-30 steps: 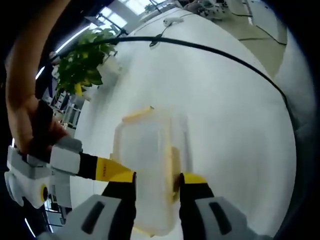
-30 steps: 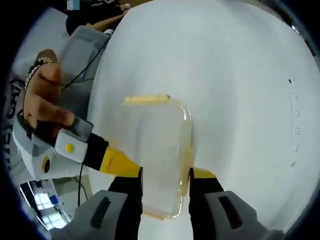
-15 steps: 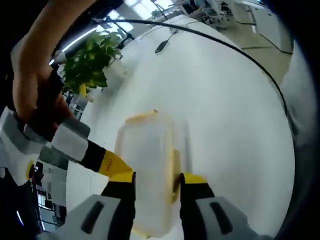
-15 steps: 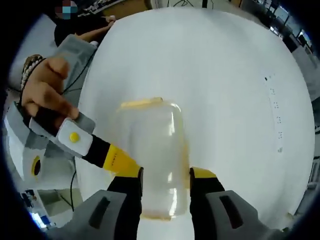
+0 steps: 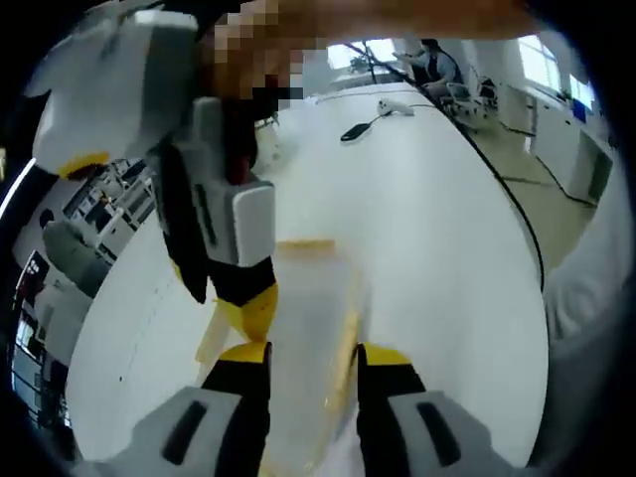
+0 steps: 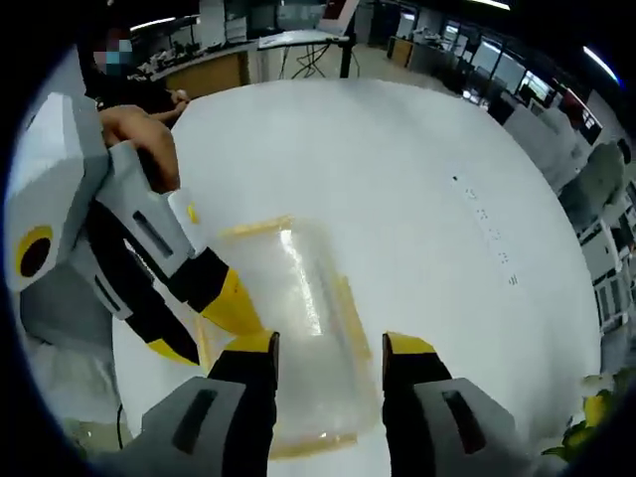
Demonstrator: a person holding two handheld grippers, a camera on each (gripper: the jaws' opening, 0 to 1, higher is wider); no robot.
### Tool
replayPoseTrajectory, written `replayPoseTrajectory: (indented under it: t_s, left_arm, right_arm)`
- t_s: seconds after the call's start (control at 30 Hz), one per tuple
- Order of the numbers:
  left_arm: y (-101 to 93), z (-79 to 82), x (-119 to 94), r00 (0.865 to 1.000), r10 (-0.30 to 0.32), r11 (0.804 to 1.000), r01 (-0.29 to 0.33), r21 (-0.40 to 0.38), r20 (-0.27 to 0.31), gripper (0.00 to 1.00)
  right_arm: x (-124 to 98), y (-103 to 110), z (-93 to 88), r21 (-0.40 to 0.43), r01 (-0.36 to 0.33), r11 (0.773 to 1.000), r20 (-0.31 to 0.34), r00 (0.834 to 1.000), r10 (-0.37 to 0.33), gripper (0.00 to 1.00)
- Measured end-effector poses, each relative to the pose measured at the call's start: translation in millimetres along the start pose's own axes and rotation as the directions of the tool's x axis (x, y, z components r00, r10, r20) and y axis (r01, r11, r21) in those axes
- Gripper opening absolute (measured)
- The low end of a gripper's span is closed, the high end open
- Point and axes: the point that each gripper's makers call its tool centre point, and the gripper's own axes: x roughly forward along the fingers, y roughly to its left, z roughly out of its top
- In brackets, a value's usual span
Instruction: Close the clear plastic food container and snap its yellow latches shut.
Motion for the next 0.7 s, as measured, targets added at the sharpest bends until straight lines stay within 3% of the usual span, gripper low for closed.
replayPoseTrajectory:
  t_s: [0.2, 0.27, 0.4, 0.57, 0.7]
  left_arm:
    - [5.3, 3.0, 0, 0.998, -0.026, 0.998, 0.03, -0.063, 0.06, 0.27]
    - [8.5, 1.7, -1, 0.998, -0.016, 0.996, 0.021, -0.086, 0.057, 0.29]
    - [19.4, 1.8, -6, 0.997, 0.04, 0.996, -0.035, -0.076, 0.064, 0.43]
    - [38.4, 0.3, -21, 0.989, 0.106, 0.984, -0.089, -0.153, 0.104, 0.54]
    - [50.8, -18.8, -27, 0.987, 0.134, 0.974, -0.115, -0.193, 0.091, 0.65]
  right_arm:
    - [-7, -10, 1.0, 0.069, 0.055, 0.996, 0.088, 0.994, -0.061, 0.38]
    - [-12, -13, 2.4, 0.091, 0.064, 0.994, 0.124, 0.989, -0.075, 0.38]
    - [-24, -14, -1.2, 0.111, 0.054, 0.992, 0.161, 0.984, -0.072, 0.39]
    - [-35, -14, -12.3, 0.127, 0.055, 0.99, 0.181, 0.98, -0.078, 0.42]
    - [-37, -10, -26.9, 0.101, 0.071, 0.992, 0.179, 0.98, -0.088, 0.57]
